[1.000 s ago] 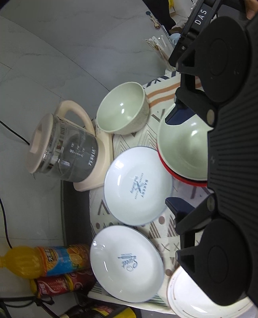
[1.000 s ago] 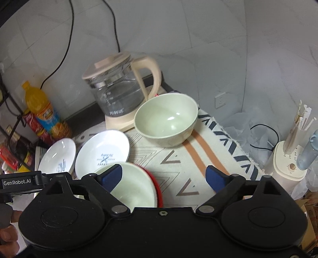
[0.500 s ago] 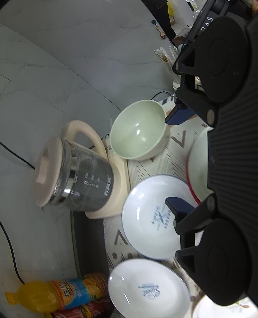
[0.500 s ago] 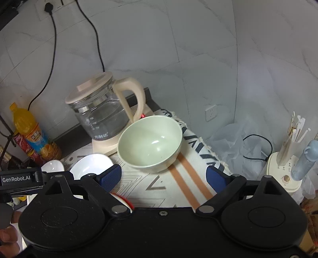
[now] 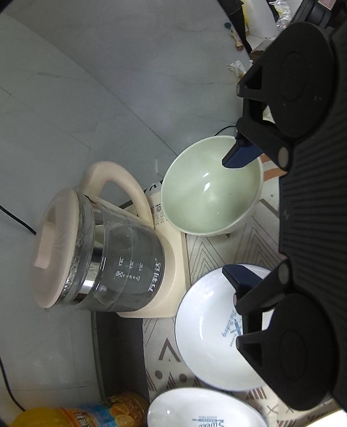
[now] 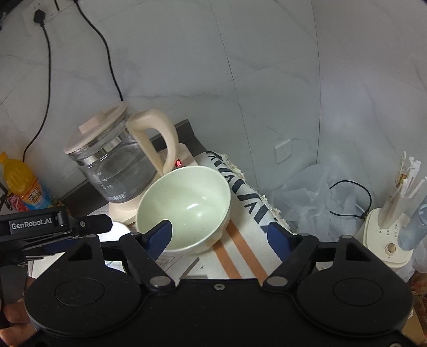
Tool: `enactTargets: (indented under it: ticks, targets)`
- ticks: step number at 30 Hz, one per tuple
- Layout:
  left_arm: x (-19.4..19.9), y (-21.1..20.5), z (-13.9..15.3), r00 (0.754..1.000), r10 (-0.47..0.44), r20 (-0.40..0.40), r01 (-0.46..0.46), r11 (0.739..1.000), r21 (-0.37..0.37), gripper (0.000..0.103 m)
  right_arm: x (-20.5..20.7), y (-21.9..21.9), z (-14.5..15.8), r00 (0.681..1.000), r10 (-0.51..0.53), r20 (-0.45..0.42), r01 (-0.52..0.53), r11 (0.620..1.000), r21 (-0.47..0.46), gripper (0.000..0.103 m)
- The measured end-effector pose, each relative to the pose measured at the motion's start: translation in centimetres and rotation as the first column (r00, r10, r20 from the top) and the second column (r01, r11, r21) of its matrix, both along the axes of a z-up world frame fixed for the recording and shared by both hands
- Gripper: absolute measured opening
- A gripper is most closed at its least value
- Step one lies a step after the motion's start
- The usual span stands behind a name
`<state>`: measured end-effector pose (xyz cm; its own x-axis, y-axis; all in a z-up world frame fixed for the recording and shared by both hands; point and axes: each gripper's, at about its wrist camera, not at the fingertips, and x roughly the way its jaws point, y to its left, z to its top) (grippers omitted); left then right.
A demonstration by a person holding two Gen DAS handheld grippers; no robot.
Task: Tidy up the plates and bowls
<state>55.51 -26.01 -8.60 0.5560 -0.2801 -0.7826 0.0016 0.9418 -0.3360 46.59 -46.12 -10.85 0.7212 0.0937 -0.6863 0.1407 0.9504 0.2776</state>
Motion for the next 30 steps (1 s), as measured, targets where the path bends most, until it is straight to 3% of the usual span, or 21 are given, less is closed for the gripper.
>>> enactTargets:
  ticks: [5,13,18,21,23,26,30]
  targets:
    - [1.7,-0.4,-1.6,0.999,0.017,-0.034,-0.017,1.000,0.002,0.075,2.3,-0.4,-1.6,0.998,0.022,-0.053,-0.020,0.999,0.029,0.065]
    - [3.9,-0.7,-4.3,0.994,0.055,-0.091,-0.055,0.998,0.007,0.065,5.3,-0.4,-3.9,0.993,0.046,-0.111,-0.039,0.997,0.067,0.057]
    - [4.8,-1.0,-5.7,0.991,0.051,-0.123,-0.051,0.999,0.003,0.054,7.1,-0.2,-5.1,0.988,0.063,-0.140,-0.052,0.995,0.084,0.055]
    - [5.3,-1.3,-6.5,0.988,0.060,-0.143,-0.059,0.998,0.007,0.046,8.0,-0.1,-6.2,0.983,0.068,-0.169,-0.052,0.994,0.095,0.047]
    - [5.6,-1.3,-6.9,0.984,0.067,-0.163,-0.067,0.998,0.011,0.032,8.5,0.0,-6.8,0.980,0.070,-0.187,-0.052,0.994,0.101,0.039]
    - [5.8,-1.3,-7.5,0.980,0.068,-0.186,-0.071,0.997,-0.011,0.019,9.0,-0.3,-7.5,0.977,0.063,-0.202,-0.039,0.992,0.122,0.030]
    - [6.0,-1.9,-7.5,0.981,0.057,-0.187,-0.058,0.998,-0.001,0.013,9.3,-0.4,-7.8,0.977,0.076,-0.199,-0.050,0.990,0.131,0.021]
